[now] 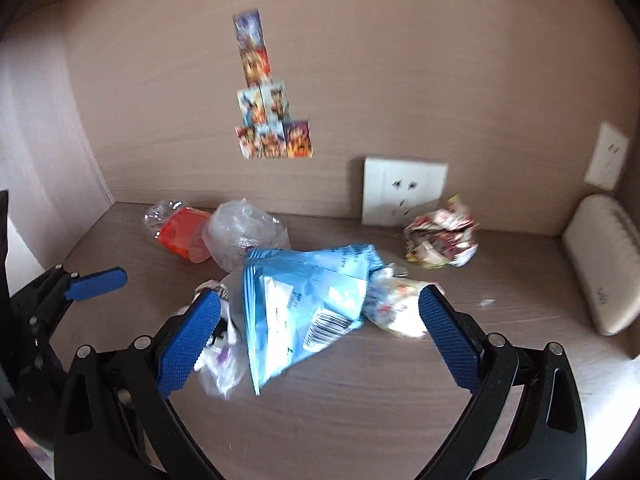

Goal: Collect trash
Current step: 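Grasp the clear plastic bag with the left tool while the right tool grasps the blue snack bag, then carry the clear bag and blue snack bag over the white trash bin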

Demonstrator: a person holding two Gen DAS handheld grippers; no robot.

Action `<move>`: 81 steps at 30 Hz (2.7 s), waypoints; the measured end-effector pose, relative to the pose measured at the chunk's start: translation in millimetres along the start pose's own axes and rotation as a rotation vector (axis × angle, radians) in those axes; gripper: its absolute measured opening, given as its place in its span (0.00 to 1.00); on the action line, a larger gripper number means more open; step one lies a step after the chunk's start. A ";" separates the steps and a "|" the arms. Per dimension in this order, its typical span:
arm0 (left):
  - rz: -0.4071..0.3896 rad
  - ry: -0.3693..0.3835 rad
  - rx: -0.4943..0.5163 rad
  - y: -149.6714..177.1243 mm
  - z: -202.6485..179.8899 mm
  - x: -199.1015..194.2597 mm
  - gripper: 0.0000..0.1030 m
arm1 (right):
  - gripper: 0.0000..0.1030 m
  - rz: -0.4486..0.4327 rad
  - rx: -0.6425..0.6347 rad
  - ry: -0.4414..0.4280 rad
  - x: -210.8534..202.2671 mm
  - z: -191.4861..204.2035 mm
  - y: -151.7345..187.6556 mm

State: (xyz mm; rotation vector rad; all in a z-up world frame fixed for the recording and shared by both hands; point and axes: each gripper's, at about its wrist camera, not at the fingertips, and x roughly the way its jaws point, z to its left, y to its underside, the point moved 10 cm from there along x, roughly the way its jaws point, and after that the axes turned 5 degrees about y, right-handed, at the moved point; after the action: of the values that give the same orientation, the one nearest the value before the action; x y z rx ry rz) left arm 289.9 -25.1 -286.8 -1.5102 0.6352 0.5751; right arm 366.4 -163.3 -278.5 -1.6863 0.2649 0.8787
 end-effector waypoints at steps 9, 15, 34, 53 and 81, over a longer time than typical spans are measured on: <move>0.034 0.098 0.049 -3.0 -4.0 32.8 0.87 | 0.85 0.071 -0.028 0.013 41.2 9.7 2.2; 0.072 0.189 0.028 -0.9 -13.6 51.7 0.57 | 0.68 0.062 -0.097 0.041 47.9 10.3 4.4; -0.043 0.100 0.086 -17.0 -32.0 -47.2 0.53 | 0.65 -0.197 -0.044 -0.006 -80.9 -10.0 -19.9; -0.060 0.401 0.282 18.7 -251.6 -136.8 0.53 | 0.66 -0.215 0.136 0.300 -307.1 -108.5 103.0; 0.116 0.645 0.595 185.5 -460.5 -180.0 0.53 | 0.67 -0.095 0.448 0.575 -460.5 -166.3 326.7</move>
State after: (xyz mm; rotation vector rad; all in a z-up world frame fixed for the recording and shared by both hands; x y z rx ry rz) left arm 20.0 -478.9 -277.4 -1.0732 1.2696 -0.0515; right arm -78.3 -541.2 -202.2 -1.4751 0.7088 0.2160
